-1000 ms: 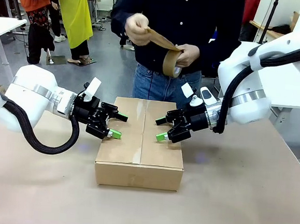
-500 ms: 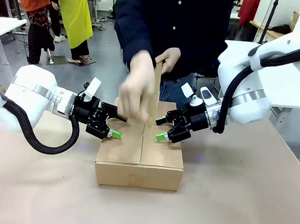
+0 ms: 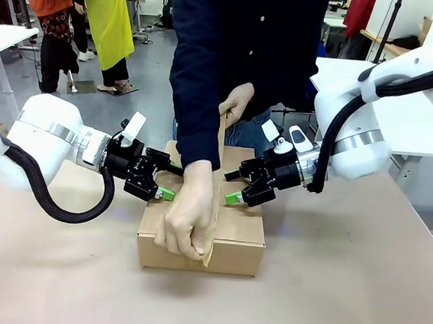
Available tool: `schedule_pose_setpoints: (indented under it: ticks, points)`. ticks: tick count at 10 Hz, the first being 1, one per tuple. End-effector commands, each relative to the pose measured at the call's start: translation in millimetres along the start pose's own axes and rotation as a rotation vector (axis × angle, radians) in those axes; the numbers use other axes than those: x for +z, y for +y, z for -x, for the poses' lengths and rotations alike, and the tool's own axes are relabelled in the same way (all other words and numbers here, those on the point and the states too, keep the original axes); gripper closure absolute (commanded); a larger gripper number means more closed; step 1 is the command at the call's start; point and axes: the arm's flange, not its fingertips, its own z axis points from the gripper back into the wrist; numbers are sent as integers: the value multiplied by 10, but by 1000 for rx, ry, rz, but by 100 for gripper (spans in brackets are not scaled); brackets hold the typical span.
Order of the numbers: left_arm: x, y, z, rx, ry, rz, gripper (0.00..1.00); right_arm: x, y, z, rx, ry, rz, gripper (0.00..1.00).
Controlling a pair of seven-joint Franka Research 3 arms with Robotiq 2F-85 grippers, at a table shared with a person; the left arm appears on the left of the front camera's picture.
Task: Pack the gift set into the box.
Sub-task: Press and hold the closed box until the human finishes sealing it.
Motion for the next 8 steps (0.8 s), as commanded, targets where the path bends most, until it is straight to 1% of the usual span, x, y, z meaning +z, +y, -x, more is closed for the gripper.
schedule_pose_setpoints:
  ticks: [1,8]
  points:
    - [3,-15,16,4,1,0,0,-17,18,40,1,-7,10,0]
    - [3,-15,16,4,1,0,0,-17,18,40,1,-7,10,0]
